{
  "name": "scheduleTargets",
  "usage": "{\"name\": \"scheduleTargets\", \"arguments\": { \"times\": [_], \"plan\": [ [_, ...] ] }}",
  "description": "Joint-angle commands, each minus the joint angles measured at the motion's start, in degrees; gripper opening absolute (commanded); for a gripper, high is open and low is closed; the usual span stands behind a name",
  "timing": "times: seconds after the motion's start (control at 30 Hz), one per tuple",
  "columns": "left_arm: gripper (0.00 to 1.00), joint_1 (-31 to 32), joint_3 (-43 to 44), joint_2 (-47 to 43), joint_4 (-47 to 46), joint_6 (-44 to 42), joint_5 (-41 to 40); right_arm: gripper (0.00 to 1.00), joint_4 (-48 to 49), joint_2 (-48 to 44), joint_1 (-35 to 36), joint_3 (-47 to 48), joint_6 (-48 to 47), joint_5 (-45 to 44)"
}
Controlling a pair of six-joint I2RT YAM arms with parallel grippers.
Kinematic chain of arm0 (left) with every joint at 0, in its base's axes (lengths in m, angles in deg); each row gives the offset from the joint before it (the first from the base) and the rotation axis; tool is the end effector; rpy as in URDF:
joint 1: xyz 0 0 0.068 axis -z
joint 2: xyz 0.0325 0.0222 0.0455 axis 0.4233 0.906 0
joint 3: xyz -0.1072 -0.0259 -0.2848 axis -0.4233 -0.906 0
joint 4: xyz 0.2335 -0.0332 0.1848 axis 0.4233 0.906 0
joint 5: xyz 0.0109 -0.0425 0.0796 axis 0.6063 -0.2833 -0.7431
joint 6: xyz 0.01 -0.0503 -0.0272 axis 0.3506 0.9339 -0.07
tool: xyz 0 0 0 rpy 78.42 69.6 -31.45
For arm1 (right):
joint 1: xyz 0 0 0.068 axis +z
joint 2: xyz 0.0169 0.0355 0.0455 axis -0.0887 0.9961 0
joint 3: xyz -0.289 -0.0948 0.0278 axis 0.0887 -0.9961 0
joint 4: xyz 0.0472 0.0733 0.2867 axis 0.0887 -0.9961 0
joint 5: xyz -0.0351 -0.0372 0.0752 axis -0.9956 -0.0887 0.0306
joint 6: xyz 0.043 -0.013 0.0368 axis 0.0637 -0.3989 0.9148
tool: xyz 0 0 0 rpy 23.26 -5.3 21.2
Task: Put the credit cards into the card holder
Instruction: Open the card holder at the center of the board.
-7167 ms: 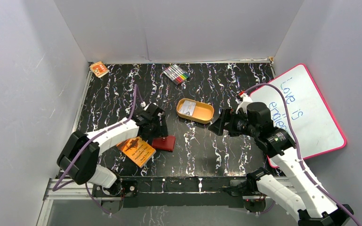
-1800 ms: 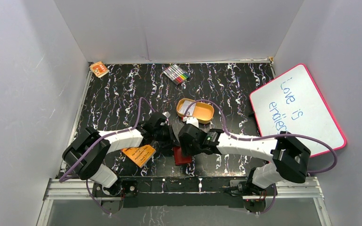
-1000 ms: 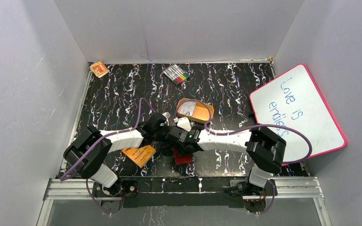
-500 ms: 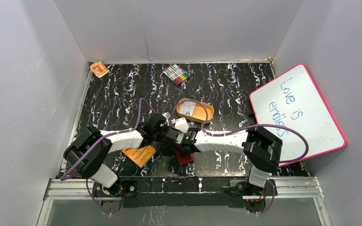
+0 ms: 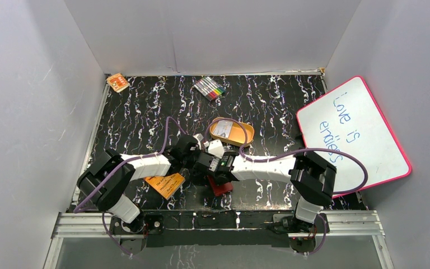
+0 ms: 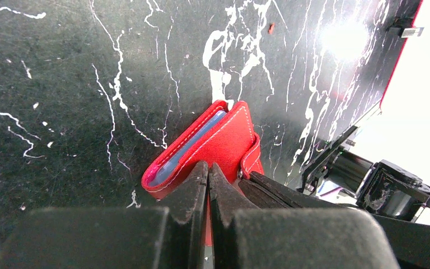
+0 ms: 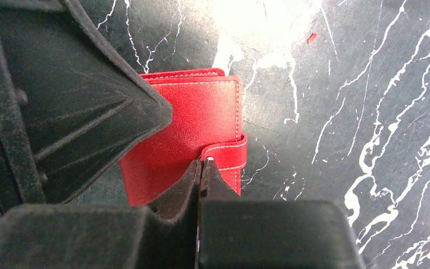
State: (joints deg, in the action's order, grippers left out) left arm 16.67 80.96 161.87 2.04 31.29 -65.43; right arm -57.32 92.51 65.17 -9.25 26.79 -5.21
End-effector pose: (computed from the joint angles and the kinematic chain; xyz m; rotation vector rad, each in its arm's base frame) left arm 0.2278 -0.2209 0.1431 -0.0642 2.5585 -1.1399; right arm 0.1429 0.3384 0.1932 -0.4614 2.5012 0.0064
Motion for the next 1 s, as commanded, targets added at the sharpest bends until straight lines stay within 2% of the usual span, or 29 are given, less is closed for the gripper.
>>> {"name": "scheduleTargets", "arguments": {
  "times": [0.0, 0.6, 0.83, 0.87, 0.97],
  "plan": [
    [0.0, 0.41, -1.61, 3.5, 4.98, -2.1, -2.42, 0.01, -1.93, -1.41, -0.06, 0.95, 0.83, -2.09],
    [0.0, 0.46, -1.4, 5.42, 4.73, -2.7, -2.2, 0.0, -4.45, -8.85, -0.12, -3.41, 5.81, -3.19],
    [0.0, 0.42, 0.14, 3.0, 5.0, -2.01, 0.33, 0.0, -5.4, -14.09, -0.34, -5.45, 8.65, -2.65],
    [0.03, 0.42, 0.7, 2.28, 5.15, -1.83, 1.01, 0.0, -5.61, -15.29, -0.46, -5.78, 9.12, -2.5],
    [0.23, 0.41, 2.71, -0.45, 6.74, -1.8, 2.07, 0.0, -4.96, -19.0, -0.56, -7.1, 9.78, -1.42]
  ]
}}
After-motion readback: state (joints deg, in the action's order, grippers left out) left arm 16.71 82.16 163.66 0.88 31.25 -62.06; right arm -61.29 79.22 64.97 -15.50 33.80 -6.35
